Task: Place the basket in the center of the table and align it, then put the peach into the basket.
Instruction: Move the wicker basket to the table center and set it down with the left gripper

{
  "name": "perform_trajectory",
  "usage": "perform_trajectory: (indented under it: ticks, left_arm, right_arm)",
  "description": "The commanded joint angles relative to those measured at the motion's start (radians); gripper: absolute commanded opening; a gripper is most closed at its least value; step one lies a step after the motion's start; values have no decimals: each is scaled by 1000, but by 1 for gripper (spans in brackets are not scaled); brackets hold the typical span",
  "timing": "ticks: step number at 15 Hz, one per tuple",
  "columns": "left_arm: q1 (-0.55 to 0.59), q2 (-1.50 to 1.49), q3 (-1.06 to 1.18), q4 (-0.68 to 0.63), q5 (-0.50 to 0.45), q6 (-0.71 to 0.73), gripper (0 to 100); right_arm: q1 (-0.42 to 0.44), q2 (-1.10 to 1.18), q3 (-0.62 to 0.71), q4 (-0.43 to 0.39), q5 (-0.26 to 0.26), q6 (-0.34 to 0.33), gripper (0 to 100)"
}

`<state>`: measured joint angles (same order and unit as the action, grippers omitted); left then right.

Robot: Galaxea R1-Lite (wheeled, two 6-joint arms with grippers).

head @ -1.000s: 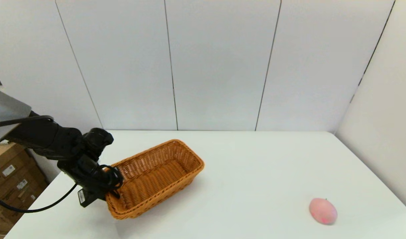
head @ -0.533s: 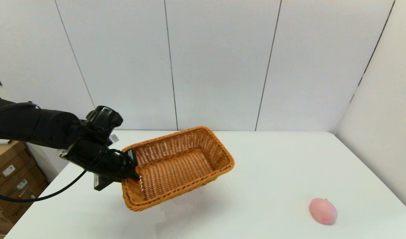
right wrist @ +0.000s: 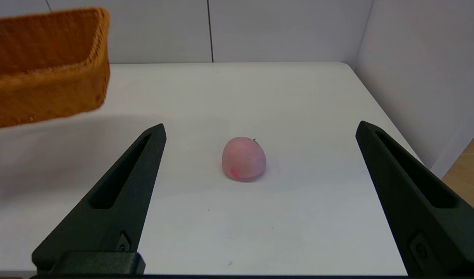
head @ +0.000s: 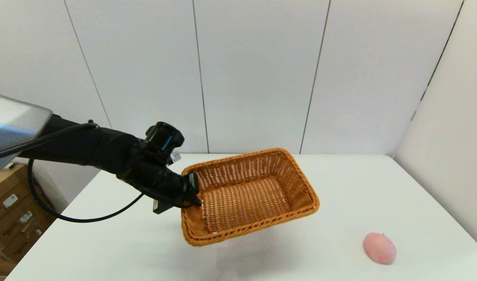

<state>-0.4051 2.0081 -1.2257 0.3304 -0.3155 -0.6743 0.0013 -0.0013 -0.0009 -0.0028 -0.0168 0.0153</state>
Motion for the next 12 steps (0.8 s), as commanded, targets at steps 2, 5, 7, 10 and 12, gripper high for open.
perform_trajectory:
  ticks: [2, 5, 7, 10, 12]
  left_arm:
    - [-4, 52, 34, -2, -50, 62, 0]
    - [-15, 54, 52, -5, -77, 67, 0]
    - [-18, 55, 52, -5, -99, 68, 0]
    - [-58, 74, 52, -5, -108, 70, 0]
    - [-72, 87, 52, -5, -108, 81, 0]
  right_arm:
    - [0, 1, -1, 0, 0, 0, 100]
    - [0, 1, -1, 0, 0, 0, 100]
    - [0, 1, 1, 0, 0, 0, 100]
    - [0, 1, -1, 0, 0, 0, 100]
    - [0, 1, -1, 0, 0, 0, 100]
